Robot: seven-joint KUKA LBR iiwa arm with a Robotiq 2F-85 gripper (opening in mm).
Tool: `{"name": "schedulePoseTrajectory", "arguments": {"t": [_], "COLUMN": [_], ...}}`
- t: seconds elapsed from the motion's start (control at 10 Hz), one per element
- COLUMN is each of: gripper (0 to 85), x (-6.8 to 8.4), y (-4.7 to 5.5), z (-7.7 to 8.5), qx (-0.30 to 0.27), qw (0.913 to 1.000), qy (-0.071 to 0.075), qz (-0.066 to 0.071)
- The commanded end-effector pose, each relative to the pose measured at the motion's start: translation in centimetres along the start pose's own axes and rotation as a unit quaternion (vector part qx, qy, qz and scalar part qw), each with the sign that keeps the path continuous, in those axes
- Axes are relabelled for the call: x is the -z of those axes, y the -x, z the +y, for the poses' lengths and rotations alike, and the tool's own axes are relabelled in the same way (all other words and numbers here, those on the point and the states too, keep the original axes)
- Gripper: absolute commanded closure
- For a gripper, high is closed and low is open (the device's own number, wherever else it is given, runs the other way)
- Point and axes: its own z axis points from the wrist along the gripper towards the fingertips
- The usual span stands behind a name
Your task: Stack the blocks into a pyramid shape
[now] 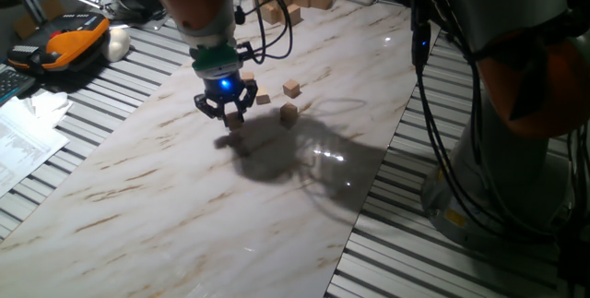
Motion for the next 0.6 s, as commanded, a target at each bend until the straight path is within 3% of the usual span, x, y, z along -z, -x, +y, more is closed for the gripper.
{"name": "schedulePoseTrajectory", "arguments": {"t": [0.0, 0.4, 0.5], "gripper": [85.0, 85.0, 85.0], "x": [0.06, 0.01, 0.01], "y": [-0.06, -0.26, -0.26], "z": [-0.05, -0.13, -0.13], "qx": [0.318, 0.331, 0.330], "qw": [0.9479, 0.9435, 0.9438], "qy": [0.012, 0.009, 0.016], "qz": [-0.012, 0.003, 0.009]}}
